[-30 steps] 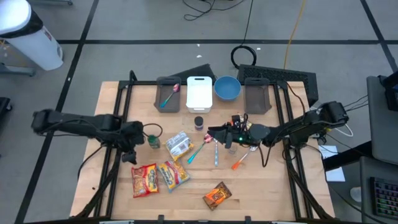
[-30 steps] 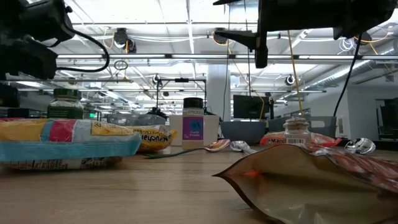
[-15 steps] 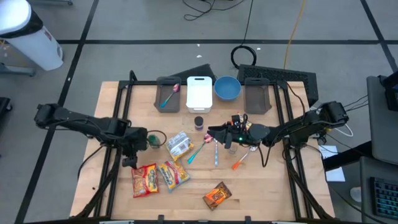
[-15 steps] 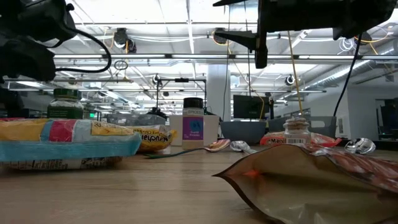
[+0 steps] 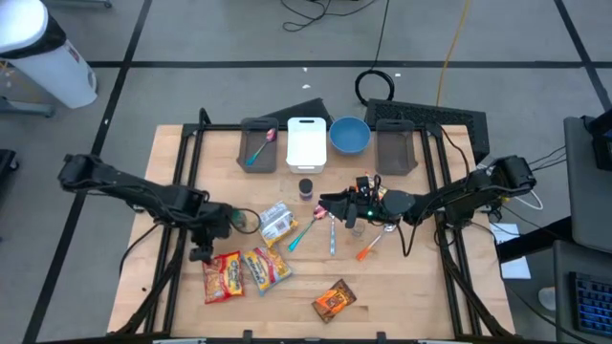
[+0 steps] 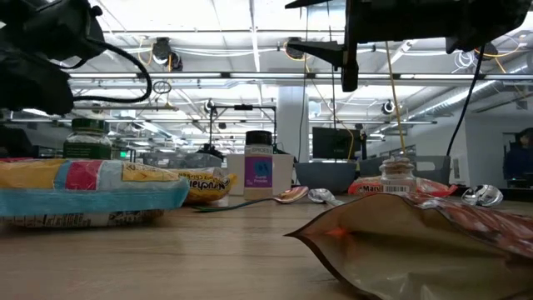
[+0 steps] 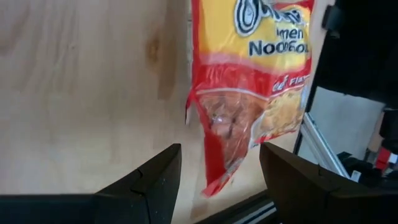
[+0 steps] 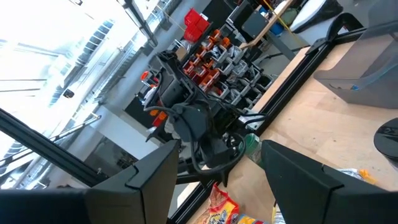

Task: Pick & Place Food Item
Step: Put the red noodle pack into the right black bin

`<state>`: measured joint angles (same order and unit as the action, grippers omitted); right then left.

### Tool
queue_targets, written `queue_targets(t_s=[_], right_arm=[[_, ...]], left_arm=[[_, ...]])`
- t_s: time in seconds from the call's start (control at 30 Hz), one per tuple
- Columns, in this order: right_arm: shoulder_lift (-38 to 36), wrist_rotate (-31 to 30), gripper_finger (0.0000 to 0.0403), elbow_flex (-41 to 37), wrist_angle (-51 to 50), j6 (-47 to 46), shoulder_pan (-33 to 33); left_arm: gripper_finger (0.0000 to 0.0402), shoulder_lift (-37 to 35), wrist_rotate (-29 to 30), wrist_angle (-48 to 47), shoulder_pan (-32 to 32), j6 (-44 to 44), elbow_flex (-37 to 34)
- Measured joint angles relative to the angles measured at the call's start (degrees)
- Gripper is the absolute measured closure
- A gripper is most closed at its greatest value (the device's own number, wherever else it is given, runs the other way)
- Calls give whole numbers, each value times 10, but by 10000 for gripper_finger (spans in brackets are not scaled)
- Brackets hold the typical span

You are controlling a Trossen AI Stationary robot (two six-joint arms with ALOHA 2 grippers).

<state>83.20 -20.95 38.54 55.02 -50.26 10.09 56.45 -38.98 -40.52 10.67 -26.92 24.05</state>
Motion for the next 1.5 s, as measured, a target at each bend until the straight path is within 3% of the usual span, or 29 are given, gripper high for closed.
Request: queue_targets(t_s=[0.4,0.97,1.5], right_arm=[[0,0,179,0,0,1,0],[0,-2,179,0,-1,4,0],[0,-2,179,0,-1,2,0]], left_arm=[[174,63,-16,7,10,24,0],[178,67,-16,16,10,32,0],[340,67,-14,16,10,32,0]])
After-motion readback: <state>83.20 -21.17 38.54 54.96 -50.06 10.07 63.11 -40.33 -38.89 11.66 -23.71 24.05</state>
